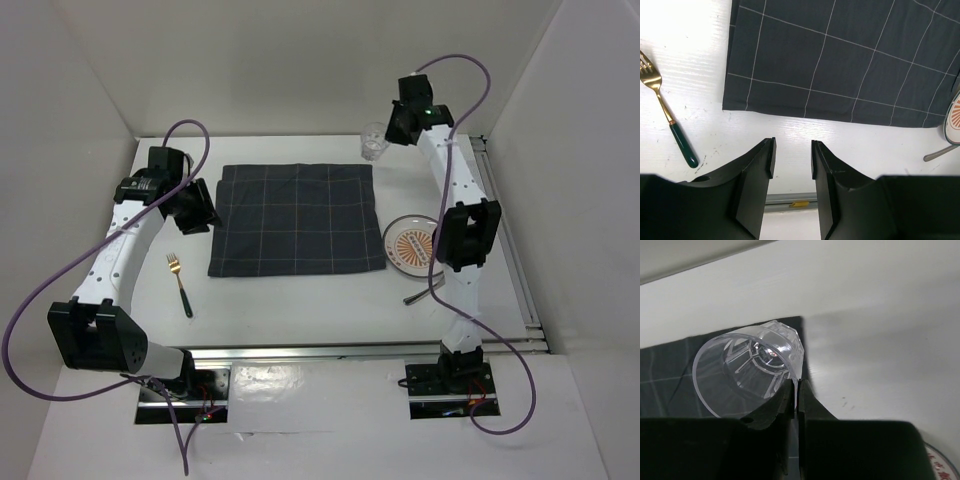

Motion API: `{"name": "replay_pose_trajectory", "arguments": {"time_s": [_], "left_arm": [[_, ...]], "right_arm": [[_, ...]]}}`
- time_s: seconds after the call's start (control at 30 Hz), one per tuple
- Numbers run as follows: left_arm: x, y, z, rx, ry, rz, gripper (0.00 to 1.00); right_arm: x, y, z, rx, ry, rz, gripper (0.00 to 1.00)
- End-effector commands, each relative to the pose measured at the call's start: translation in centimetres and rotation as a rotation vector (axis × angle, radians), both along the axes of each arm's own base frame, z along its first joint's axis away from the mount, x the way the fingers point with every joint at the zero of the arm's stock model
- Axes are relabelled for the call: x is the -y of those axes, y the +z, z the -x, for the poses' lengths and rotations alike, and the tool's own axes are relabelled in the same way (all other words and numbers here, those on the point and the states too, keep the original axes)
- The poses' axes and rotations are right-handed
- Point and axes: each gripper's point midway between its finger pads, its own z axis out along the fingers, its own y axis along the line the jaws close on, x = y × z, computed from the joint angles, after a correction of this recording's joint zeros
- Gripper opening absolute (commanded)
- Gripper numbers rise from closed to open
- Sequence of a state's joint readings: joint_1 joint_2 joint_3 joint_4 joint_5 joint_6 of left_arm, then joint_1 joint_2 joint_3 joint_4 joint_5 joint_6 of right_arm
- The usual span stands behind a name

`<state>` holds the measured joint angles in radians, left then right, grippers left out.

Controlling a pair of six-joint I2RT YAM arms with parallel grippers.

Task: Set the dinner table for one person

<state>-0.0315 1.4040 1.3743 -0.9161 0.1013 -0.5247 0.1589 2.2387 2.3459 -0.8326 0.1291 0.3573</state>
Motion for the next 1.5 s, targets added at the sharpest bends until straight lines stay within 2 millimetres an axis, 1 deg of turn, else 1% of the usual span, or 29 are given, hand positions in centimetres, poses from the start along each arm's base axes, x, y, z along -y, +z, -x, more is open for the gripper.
{"name": "replay_pose_trajectory", "arguments": {"time_s": [0.0,0.03,0.07,0.1,0.17,0.2,0.23,0.43,0.53,0.57,0.67,0.7,0.77,0.8,0.87,0.97,1.0,1.03,1.07,1.1,1.13,1.17,1.2,1.23,1.27,1.37,1.4,1.43,1.47], "left_arm": [[0.2,1.3,-0.3,0.045,-0.016,0.008,0.51],[0.1,1.3,-0.4,0.045,-0.011,0.0,0.51],[0.1,1.3,-0.4,0.045,-0.011,0.0,0.51],[0.1,1.3,-0.4,0.045,-0.011,0.0,0.51],[0.1,1.3,-0.4,0.045,-0.011,0.0,0.51],[0.1,1.3,-0.4,0.045,-0.011,0.0,0.51],[0.1,1.5,-0.3,0.054,-0.011,0.0,0.51],[0.1,1.0,0.4,0.033,-0.011,0.0,0.51],[-0.1,0.9,0.6,0.033,-0.006,-0.008,0.51],[-0.1,0.9,0.6,0.033,-0.006,-0.008,0.51],[-0.1,0.8,0.9,0.033,-0.006,-0.008,0.51],[-0.1,0.5,1.0,0.022,-0.006,-0.008,0.51],[-0.1,0.4,1.1,0.022,-0.006,-0.008,0.51],[-0.1,0.4,1.1,0.022,-0.006,-0.008,0.51],[-0.1,0.4,1.1,0.022,-0.006,-0.008,0.51],[-0.1,0.1,1.2,0.013,-0.006,-0.008,0.51],[-0.1,0.4,1.3,0.022,-0.006,-0.008,0.51],[-0.1,0.1,1.4,0.013,-0.006,-0.008,0.51],[-0.1,0.3,1.5,0.022,-0.006,-0.008,0.51],[-0.1,0.0,1.7,0.013,-0.006,-0.008,0.51],[-0.1,0.0,1.7,0.013,-0.006,-0.008,0.51],[-0.2,-0.1,1.9,0.004,-0.006,-0.009,0.51],[-0.2,-0.1,1.9,0.004,-0.006,-0.009,0.51],[-0.2,-0.1,1.9,0.004,-0.006,-0.009,0.51],[-0.1,0.3,1.7,0.016,-0.006,-0.008,0.51],[0.0,0.7,1.5,0.028,-0.021,-0.005,0.51],[0.0,1.1,1.4,0.039,-0.021,-0.004,0.51],[0.0,1.2,1.1,0.042,-0.03,-0.01,0.51],[0.0,1.2,1.1,0.042,-0.03,-0.01,0.51]], "right_arm": [[-3.2,1.5,0.2,0.027,0.062,-0.001,0.0],[-4.4,1.5,0.5,0.025,0.088,-0.009,0.0],[-4.5,0.8,0.4,0.013,0.088,-0.006,0.0],[-5.4,0.3,0.3,0.005,0.102,-0.022,0.0],[-6.2,0.1,0.0,0.009,0.107,-0.03,0.0],[-6.2,-1.0,-0.1,-0.013,0.107,-0.026,0.0],[-6.9,-1.0,-0.2,-0.011,0.11,-0.033,0.0],[-6.8,-3.9,-0.3,-0.07,0.095,-0.022,0.0],[-6.4,-4.3,-0.3,-0.075,0.078,-0.005,0.0],[-6.3,-5.3,-0.2,-0.096,0.078,0.0,0.0],[-6.5,-5.7,-0.4,-0.093,0.072,0.015,0.0],[-6.4,-5.6,-0.4,-0.091,0.065,0.021,0.0],[-6.2,-6.6,-0.4,-0.109,0.059,0.033,0.0],[-6.1,-6.4,-0.6,-0.097,0.05,0.038,0.0],[-6.1,-8.0,-0.7,-0.119,0.05,0.044,0.0],[-6.3,-8.6,-0.9,-0.122,0.056,0.038,0.0],[-6.5,-8.6,-0.9,-0.124,0.064,0.031,0.04],[-7.0,-8.5,-1.0,-0.116,0.081,0.011,0.14],[-7.3,-8.3,-1.2,-0.109,0.091,-0.001,0.38],[-7.5,-8.1,-1.4,-0.097,0.098,-0.01,0.52],[-7.7,-7.3,-1.6,-0.075,0.105,-0.022,0.69],[-8.0,-7.3,-1.6,-0.077,0.115,-0.031,0.7],[-8.0,-6.1,-1.7,-0.053,0.116,-0.036,0.87],[-7.7,-4.8,-1.8,-0.031,0.116,-0.05,0.94],[-7.7,-3.7,-1.9,-0.01,0.111,-0.061,1.0],[-6.4,1.0,-1.8,0.075,0.086,-0.085,1.0],[-6.0,3.7,-1.1,0.118,0.077,-0.085,1.0],[-5.1,5.1,-0.8,0.14,0.065,-0.088,1.0],[-4.1,5.8,-0.4,0.146,0.046,-0.083,1.0]]}}
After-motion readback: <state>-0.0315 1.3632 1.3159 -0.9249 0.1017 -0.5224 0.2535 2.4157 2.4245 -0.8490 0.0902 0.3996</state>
